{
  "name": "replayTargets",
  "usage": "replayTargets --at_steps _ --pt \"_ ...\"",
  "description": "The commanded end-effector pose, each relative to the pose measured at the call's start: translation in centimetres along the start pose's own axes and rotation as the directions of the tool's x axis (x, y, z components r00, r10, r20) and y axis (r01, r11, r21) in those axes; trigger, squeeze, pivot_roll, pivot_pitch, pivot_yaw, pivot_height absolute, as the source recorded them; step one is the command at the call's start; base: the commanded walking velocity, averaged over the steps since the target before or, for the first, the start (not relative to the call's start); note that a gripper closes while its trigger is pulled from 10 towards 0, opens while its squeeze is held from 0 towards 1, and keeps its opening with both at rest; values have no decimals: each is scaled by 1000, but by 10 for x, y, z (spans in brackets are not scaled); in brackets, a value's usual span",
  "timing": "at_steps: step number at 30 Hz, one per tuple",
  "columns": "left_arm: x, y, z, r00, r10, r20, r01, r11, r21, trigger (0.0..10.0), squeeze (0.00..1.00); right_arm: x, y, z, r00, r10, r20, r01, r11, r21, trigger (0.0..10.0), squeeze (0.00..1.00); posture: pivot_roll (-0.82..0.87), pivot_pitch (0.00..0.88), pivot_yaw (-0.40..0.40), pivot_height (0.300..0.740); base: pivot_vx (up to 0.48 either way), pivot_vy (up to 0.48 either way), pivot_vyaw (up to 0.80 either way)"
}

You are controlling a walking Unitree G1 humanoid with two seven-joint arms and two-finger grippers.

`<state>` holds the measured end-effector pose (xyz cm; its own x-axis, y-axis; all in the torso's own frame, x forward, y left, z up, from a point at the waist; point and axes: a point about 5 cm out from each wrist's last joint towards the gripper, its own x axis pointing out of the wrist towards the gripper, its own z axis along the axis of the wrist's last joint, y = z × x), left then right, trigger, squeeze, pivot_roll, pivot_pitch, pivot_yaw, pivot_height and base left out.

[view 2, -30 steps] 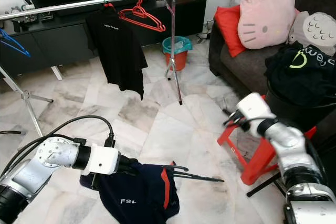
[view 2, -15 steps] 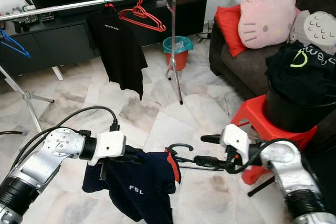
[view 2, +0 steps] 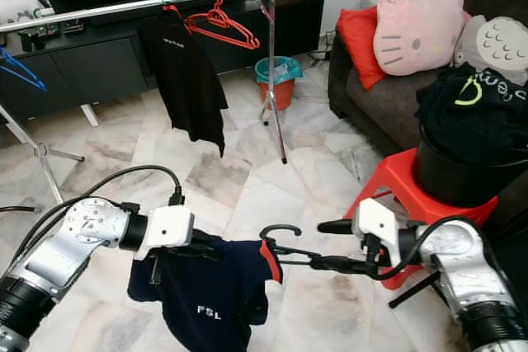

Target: Hang hanger

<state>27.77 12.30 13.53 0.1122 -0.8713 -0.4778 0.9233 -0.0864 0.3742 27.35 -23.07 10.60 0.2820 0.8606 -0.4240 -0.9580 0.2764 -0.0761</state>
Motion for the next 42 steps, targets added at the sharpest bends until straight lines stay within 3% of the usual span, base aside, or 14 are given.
replayTargets --at_steps 1,7,14,15,16,17,18,42 --pt "-2 8 13 1000 20 24 -21 998 58 10000 0 10 -1 7 999 -13 33 14 999 -52 10000 0 3 0 44 740 0 0 0" --pt "0 9 17 999 24 33 -27 997 68 10000 0 20 2 6 1000 17 26 -15 999 -49 10000 0 10 0 40 740 0 0 0" --pt "1 9 18 999 29 35 -32 997 71 10000 0 21 6 0 999 35 -16 -36 997 -61 10000 0 8 0 36 740 0 0 0" --pt "1 9 18 999 30 37 -32 997 71 10000 0 21 6 -1 999 36 -27 -38 997 -67 8275 0 7 0 36 740 0 0 0" --pt "1 9 18 999 30 37 -33 997 72 10000 0 20 6 -2 999 34 -34 -36 997 -70 2902 0 8 0 34 740 0 0 0" --pt "1 9 18 999 30 37 -33 997 72 10000 0 20 6 -2 999 34 -34 -36 997 -70 2902 0 8 0 34 740 0 0 0" --pt "1 9 19 999 31 37 -34 997 71 10000 0 20 6 -3 999 34 -38 -37 997 -70 0 0 9 0 34 740 0 0 0" --pt "0 5 14 1000 19 17 -20 998 66 10000 0 22 2 0 1000 11 -25 -13 996 -84 0 0 10 0 40 740 0 0 0"
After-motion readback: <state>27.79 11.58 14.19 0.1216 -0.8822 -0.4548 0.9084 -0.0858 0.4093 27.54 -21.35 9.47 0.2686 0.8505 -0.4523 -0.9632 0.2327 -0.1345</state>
